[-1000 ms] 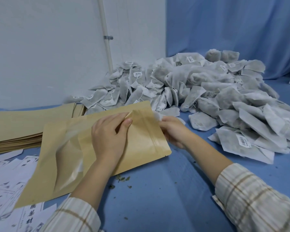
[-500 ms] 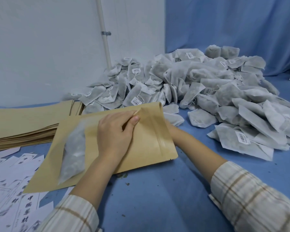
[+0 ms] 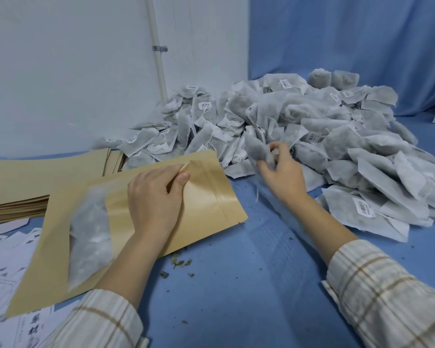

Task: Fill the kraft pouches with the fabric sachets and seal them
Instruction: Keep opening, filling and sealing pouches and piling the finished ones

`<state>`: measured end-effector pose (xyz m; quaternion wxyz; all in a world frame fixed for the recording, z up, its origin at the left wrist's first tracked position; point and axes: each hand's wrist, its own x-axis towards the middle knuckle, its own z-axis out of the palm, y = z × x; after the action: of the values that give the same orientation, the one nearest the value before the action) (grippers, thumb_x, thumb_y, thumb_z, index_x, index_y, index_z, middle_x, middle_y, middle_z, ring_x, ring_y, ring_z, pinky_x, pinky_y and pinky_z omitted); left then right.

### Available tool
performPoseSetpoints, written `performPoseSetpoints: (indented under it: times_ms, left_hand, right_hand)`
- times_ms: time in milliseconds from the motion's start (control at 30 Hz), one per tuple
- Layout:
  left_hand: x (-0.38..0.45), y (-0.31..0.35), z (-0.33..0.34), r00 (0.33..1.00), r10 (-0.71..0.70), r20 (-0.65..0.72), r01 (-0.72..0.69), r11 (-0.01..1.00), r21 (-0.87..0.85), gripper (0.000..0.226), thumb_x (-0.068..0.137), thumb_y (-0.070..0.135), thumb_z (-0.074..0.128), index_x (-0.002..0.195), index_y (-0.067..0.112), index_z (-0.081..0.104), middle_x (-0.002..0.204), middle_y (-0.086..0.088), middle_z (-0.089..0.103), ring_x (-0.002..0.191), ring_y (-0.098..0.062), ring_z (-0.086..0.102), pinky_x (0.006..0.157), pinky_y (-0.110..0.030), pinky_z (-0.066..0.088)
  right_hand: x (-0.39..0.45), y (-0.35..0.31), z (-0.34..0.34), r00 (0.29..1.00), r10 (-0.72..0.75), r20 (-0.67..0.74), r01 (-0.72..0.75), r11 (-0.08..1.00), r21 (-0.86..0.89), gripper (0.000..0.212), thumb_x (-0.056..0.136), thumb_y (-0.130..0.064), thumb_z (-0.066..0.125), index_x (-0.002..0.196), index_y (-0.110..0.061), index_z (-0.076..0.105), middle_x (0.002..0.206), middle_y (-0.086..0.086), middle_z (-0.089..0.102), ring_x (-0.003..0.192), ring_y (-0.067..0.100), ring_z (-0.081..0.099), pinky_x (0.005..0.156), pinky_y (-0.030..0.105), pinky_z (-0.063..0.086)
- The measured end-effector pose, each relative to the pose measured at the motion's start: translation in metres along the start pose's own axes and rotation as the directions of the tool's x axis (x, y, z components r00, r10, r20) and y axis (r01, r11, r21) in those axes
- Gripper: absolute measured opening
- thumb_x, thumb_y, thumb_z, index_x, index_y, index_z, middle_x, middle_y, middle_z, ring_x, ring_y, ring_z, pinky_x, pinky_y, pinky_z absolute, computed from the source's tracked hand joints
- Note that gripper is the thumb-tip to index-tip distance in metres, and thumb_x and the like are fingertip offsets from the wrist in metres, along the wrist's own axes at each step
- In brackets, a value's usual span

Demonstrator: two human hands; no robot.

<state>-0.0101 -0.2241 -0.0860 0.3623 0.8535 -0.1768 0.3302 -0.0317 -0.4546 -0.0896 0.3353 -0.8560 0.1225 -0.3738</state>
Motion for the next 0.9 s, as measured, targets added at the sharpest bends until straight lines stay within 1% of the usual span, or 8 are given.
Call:
performPoseSetpoints:
  times_ms: [133,233,300,533,633,733,800,900]
  left_hand:
    - [0.000,0.002,-0.002,1.000,0.005,-0.007,-0.005,0.999,-0.034,0.020,0.091,0.029,0.059,0.101,0.018,0.074,0.094,0.000,0.072,0.093,-0.027,0.059,0.091,-0.040,0.038]
    - [-0.007,0.013,0.001,0.997,0.074,-0.018,-0.076,0.992,-0.106,0.019,0.089,0.030,0.062,0.101,0.021,0.074,0.100,0.003,0.072,0.096,-0.025,0.060,0.092,-0.034,0.035]
    - [-0.016,0.025,0.006,0.979,0.203,0.008,-0.200,0.970,-0.137,0.025,0.087,0.037,0.059,0.100,0.022,0.074,0.101,0.008,0.071,0.097,-0.019,0.060,0.090,-0.026,0.031]
    - [-0.014,0.026,0.010,0.971,0.233,0.062,-0.220,0.961,-0.167,0.023,0.087,0.033,0.059,0.102,0.025,0.074,0.100,0.010,0.071,0.097,-0.014,0.059,0.087,-0.021,0.029]
    - [-0.011,0.021,0.010,0.979,0.180,0.093,-0.169,0.979,-0.116,0.021,0.089,0.029,0.060,0.104,0.023,0.073,0.100,0.006,0.072,0.098,-0.022,0.061,0.089,-0.028,0.032]
    - [-0.011,0.017,0.009,0.986,0.139,0.089,-0.129,0.985,-0.111,0.021,0.089,0.028,0.060,0.104,0.021,0.074,0.100,0.004,0.072,0.098,-0.024,0.061,0.091,-0.038,0.038]
    - [-0.010,0.017,0.009,0.988,0.124,0.090,-0.114,0.988,-0.108,0.023,0.089,0.030,0.058,0.104,0.022,0.074,0.100,0.004,0.072,0.098,-0.023,0.061,0.091,-0.036,0.037]
    - [-0.010,0.017,0.010,0.988,0.122,0.092,-0.113,0.988,-0.103,0.019,0.090,0.026,0.062,0.105,0.023,0.073,0.101,0.004,0.071,0.100,-0.022,0.060,0.091,-0.033,0.034]
  right_hand:
    - [-0.002,-0.019,-0.008,0.888,0.092,0.450,-0.328,0.814,0.480,0.009,0.083,-0.022,0.065,0.080,-0.018,0.058,0.059,-0.002,0.058,0.052,0.009,0.053,0.050,0.022,0.038]
    - [-0.011,-0.037,0.007,0.739,0.052,0.672,-0.435,0.798,0.417,0.014,0.090,-0.009,0.056,0.099,0.000,0.062,0.083,0.028,0.060,0.071,0.018,0.054,0.061,0.032,0.046]
    - [-0.018,-0.044,0.016,0.712,0.103,0.695,-0.495,0.776,0.392,0.024,0.097,-0.007,0.044,0.118,-0.001,0.054,0.096,0.018,0.059,0.084,0.020,0.053,0.073,0.034,0.048]
    - [-0.026,-0.046,0.007,0.473,0.100,0.875,-0.595,0.769,0.234,0.028,0.096,-0.004,0.043,0.073,-0.016,0.053,0.056,-0.007,0.061,0.046,0.000,0.057,0.048,0.014,0.047]
    - [-0.017,-0.042,0.003,0.713,0.059,0.699,-0.267,0.944,0.193,0.016,0.090,-0.011,0.053,0.079,-0.020,0.060,0.072,-0.007,0.061,0.062,0.006,0.058,0.053,0.015,0.044]
    - [-0.001,-0.021,0.000,0.960,0.071,0.269,-0.008,0.973,-0.229,0.020,0.085,-0.017,0.046,0.083,-0.013,0.065,0.076,0.003,0.063,0.071,0.019,0.054,0.053,0.024,0.037]
    - [0.003,-0.005,-0.003,0.984,0.079,0.162,0.049,0.747,-0.663,0.025,0.088,-0.025,0.045,0.106,-0.013,0.057,0.105,0.013,0.059,0.095,0.029,0.050,0.070,0.030,0.037]
    - [0.003,0.012,-0.001,0.926,0.341,0.164,-0.029,0.498,-0.867,0.047,0.087,-0.032,0.047,0.129,-0.014,0.036,0.133,0.025,0.034,0.119,0.042,0.037,0.096,0.045,0.036]
